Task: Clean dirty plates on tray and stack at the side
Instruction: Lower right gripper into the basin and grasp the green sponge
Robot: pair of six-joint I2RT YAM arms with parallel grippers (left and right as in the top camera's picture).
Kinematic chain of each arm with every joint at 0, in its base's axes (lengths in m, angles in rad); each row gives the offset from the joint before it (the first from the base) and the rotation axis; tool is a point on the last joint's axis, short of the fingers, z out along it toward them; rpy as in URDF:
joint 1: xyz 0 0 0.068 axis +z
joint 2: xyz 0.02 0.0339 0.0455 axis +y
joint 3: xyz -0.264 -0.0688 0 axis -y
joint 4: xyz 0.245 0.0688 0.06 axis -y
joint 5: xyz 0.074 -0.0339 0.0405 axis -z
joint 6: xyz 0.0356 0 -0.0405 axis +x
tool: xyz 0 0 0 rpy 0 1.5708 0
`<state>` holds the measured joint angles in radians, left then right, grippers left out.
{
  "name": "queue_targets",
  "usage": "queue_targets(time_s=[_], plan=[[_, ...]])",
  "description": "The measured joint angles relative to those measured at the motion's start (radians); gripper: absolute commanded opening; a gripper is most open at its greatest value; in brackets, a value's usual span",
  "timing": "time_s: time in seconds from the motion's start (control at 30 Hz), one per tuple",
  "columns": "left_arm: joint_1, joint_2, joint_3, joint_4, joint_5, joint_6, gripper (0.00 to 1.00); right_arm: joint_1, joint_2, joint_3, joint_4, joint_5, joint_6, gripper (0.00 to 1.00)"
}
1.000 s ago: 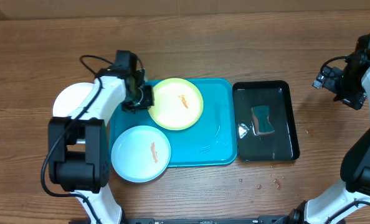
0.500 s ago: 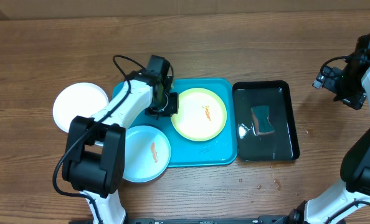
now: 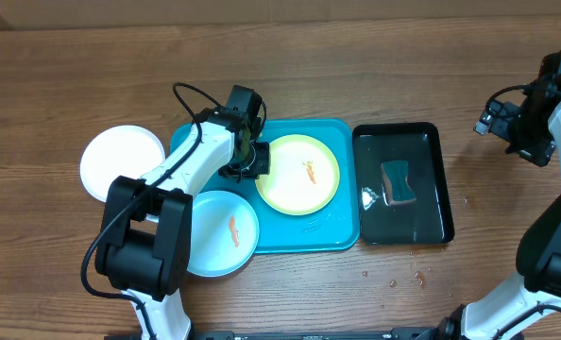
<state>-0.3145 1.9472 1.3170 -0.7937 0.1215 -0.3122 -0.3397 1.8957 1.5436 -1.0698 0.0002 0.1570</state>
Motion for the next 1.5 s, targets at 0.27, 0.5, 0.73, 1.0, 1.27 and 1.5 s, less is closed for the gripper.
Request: queue_targets(time_s=[0.27,0.5,0.73,1.0,1.27,1.5], plan=[[0.000,0.000,0.000,0.000,-0.042,0.000,0.04,0.000,0.000,0.000,0.052,-0.001,0.000,1.00],[0.000,0.000,0.000,0.001,-0.052,0.000,0.04,0.000,0.000,0.001,0.039,-0.148,0.018,1.00],[0.000,0.000,0.000,-0.001,-0.053,0.000,0.04,0.000,0.000,0.001,-0.136,-0.485,-0.007,0.79],[0.000,0.000,0.000,0.005,-0.055,0.000,0.04,0.072,0.000,0.001,-0.354,-0.551,-0.169,0.68],[0.000,0.000,0.000,0.006,-0.055,0.000,0.04,0.293,0.000,0.001,-0.375,-0.345,-0.212,0.68],[0.000,0.000,0.000,0.006,-0.055,0.000,0.04,0.446,0.000,-0.079,-0.244,-0.138,-0.148,0.68]])
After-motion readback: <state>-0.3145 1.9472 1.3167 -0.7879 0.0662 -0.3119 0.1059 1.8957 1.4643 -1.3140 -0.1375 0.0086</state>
